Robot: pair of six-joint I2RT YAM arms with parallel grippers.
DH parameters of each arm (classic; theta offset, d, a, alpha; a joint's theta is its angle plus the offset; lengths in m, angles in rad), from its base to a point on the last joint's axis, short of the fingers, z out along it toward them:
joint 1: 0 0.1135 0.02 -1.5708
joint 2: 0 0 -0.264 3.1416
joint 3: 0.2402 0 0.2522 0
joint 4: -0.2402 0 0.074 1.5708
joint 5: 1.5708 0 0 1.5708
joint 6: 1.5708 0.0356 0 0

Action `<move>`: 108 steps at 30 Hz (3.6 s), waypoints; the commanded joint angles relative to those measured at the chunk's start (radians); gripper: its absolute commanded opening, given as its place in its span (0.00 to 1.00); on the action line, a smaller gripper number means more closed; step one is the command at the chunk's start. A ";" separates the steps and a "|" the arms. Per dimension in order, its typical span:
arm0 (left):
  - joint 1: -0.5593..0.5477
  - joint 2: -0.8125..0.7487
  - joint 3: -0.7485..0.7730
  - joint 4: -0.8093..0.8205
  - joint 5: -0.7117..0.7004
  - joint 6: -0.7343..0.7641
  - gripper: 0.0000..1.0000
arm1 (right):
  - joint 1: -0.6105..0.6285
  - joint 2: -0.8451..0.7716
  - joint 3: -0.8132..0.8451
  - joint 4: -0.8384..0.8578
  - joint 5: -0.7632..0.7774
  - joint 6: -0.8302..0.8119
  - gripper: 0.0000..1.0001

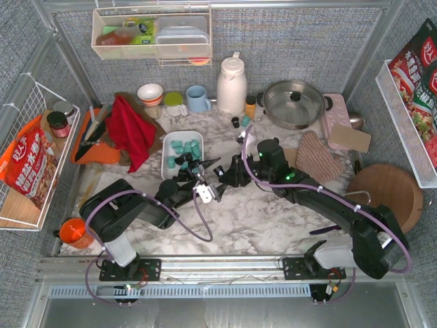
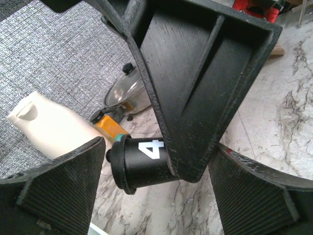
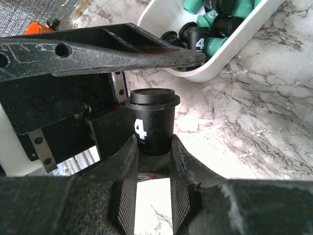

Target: Mix the coffee capsules in the storage basket

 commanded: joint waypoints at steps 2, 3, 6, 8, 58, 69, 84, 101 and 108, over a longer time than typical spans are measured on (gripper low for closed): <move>-0.009 -0.007 -0.008 0.079 -0.028 0.022 0.84 | 0.002 0.013 -0.011 0.058 -0.021 0.038 0.28; -0.010 -0.008 -0.010 0.079 -0.031 0.022 0.81 | 0.002 0.013 -0.012 0.061 -0.023 0.041 0.29; -0.011 -0.011 -0.016 0.079 -0.039 0.022 0.72 | 0.002 0.019 -0.012 0.059 -0.026 0.041 0.31; -0.012 -0.015 -0.020 0.079 -0.041 0.022 0.68 | 0.002 0.021 -0.010 0.054 -0.029 0.042 0.33; 0.303 0.038 0.403 -1.016 -0.563 -0.788 0.74 | -0.285 1.066 1.069 -0.191 0.810 0.084 0.54; 0.307 -0.067 0.366 -1.013 -0.598 -0.781 0.99 | -0.337 1.161 1.172 -0.230 0.622 0.200 0.53; 0.307 -0.238 0.268 -0.990 -0.601 -0.767 0.99 | -0.298 1.140 1.178 -0.208 0.603 0.064 0.53; 0.306 -0.245 0.261 -0.985 -0.572 -0.772 0.99 | -0.333 1.322 1.520 -0.520 0.532 0.105 0.45; 0.307 -0.245 0.262 -0.982 -0.552 -0.779 0.99 | -0.340 1.329 1.518 -0.540 0.509 0.141 0.46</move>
